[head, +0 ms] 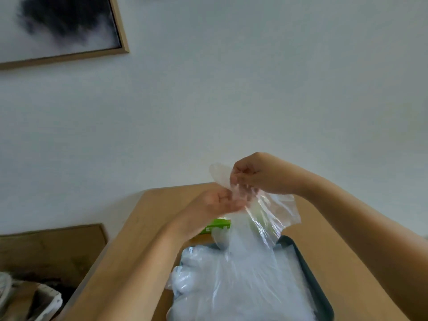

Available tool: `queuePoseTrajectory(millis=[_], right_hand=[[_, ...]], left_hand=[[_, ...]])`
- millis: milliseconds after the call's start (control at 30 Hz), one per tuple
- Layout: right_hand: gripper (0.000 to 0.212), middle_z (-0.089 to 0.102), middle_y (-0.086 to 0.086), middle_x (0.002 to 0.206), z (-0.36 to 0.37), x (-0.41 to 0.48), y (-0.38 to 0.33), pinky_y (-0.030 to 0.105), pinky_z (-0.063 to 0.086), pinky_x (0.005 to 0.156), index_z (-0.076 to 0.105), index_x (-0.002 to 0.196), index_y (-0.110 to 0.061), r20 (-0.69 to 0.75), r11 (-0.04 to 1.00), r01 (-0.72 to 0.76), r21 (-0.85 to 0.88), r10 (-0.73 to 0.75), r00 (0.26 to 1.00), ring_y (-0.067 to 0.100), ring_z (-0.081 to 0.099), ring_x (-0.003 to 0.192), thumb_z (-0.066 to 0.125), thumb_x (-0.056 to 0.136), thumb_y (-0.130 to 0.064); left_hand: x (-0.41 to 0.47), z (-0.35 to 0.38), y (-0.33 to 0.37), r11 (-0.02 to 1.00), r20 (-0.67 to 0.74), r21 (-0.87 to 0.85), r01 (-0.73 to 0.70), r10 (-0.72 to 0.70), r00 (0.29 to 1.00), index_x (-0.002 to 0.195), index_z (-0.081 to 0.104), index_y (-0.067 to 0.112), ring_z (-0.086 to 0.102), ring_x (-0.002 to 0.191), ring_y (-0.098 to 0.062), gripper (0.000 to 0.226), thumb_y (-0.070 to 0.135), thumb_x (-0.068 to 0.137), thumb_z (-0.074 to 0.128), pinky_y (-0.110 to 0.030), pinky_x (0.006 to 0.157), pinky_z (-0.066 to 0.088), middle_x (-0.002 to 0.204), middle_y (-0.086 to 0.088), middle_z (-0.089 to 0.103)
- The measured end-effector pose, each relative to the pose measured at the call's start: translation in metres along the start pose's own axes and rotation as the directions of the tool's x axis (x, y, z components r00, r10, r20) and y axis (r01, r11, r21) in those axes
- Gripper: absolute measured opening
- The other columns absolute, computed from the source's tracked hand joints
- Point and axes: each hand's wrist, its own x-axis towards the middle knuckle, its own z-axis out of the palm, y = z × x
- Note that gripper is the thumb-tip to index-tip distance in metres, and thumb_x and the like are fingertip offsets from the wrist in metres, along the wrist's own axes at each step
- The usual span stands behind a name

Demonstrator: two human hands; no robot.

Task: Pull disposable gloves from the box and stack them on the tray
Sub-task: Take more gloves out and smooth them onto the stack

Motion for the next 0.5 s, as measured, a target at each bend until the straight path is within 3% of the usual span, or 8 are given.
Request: queuePoseTrajectory(millis=[100,200,300,333,400,467,500], right_hand=[[0.009,0.073,0.0,0.076,0.002,-0.017,0.002,0.024,0.055,0.066,0.065,0.095,-0.02,0.007,0.997,-0.056,0.06,0.056,0.998,0.014,0.068,0.064,0.063,0.091,-0.028],[0.037,0.073,0.002,0.089,0.001,-0.039,0.016,0.026,0.057,0.079,0.06,0.11,-0.022,0.049,0.92,-0.229,0.318,0.225,0.973,0.014,0.071,0.077,0.077,0.078,-0.028],[0.022,0.073,0.005,0.092,0.01,-0.062,0.028,0.029,0.054,0.089,0.068,0.102,-0.014,0.173,0.841,-0.327,0.431,0.278,0.945,0.014,0.069,0.084,0.073,0.082,-0.017],[0.012,0.072,0.006,0.09,0.017,-0.068,0.03,0.028,0.054,0.088,0.07,0.096,-0.01,0.199,0.824,-0.326,0.463,0.262,0.944,0.014,0.067,0.083,0.069,0.086,-0.016],[0.015,0.069,0.007,0.082,0.032,-0.074,0.028,0.024,0.055,0.075,0.067,0.085,-0.004,0.205,0.739,-0.326,0.59,0.253,0.945,0.014,0.065,0.076,0.059,0.093,-0.013],[0.023,0.064,0.005,0.065,0.046,-0.077,0.024,0.02,0.05,0.057,0.058,0.077,-0.004,0.156,0.652,-0.321,0.687,0.298,0.942,0.012,0.061,0.06,0.05,0.098,-0.01],[0.025,0.06,0.003,0.058,0.054,-0.076,0.026,0.021,0.047,0.052,0.054,0.075,-0.005,0.11,0.657,-0.315,0.685,0.335,0.936,0.012,0.058,0.052,0.048,0.099,-0.01]], left_hand=[[-0.01,0.017,0.004,0.996,-0.065,-0.042,0.08,-0.083,0.994,0.096,0.072,0.008,0.066,0.083,-0.017,0.012,0.016,0.088,0.067,-0.032,0.087,0.052,0.084,-0.006,0.071],[-0.024,0.019,0.007,0.99,-0.116,-0.095,0.104,-0.114,0.987,0.089,0.072,0.011,0.065,0.069,-0.013,0.008,0.012,0.089,0.064,-0.027,0.072,0.056,0.076,-0.005,0.068],[-0.04,0.01,0.013,0.983,-0.102,-0.117,0.144,-0.156,0.983,0.088,0.069,0.005,0.059,0.053,-0.009,0.01,0.012,0.09,0.062,-0.017,0.049,0.045,0.064,-0.002,0.066],[-0.044,0.007,0.015,0.98,-0.078,-0.117,0.159,-0.169,0.983,0.092,0.068,-0.001,0.056,0.049,-0.01,0.014,0.011,0.091,0.06,-0.016,0.045,0.042,0.061,-0.005,0.065],[-0.05,0.003,0.013,0.977,-0.048,-0.093,0.193,-0.198,0.979,0.099,0.062,-0.015,0.054,0.047,-0.013,0.025,0.009,0.092,0.057,-0.016,0.047,0.041,0.057,-0.009,0.062],[-0.054,-0.002,0.009,0.966,-0.033,-0.069,0.25,-0.253,0.967,0.098,0.061,-0.015,0.053,0.046,-0.014,0.022,0.005,0.093,0.055,-0.019,0.049,0.044,0.057,-0.007,0.061],[-0.055,-0.005,0.006,0.955,-0.026,-0.06,0.292,-0.293,0.956,0.094,0.062,-0.01,0.053,0.045,-0.013,0.016,0.004,0.093,0.054,-0.02,0.048,0.044,0.059,-0.006,0.06]])
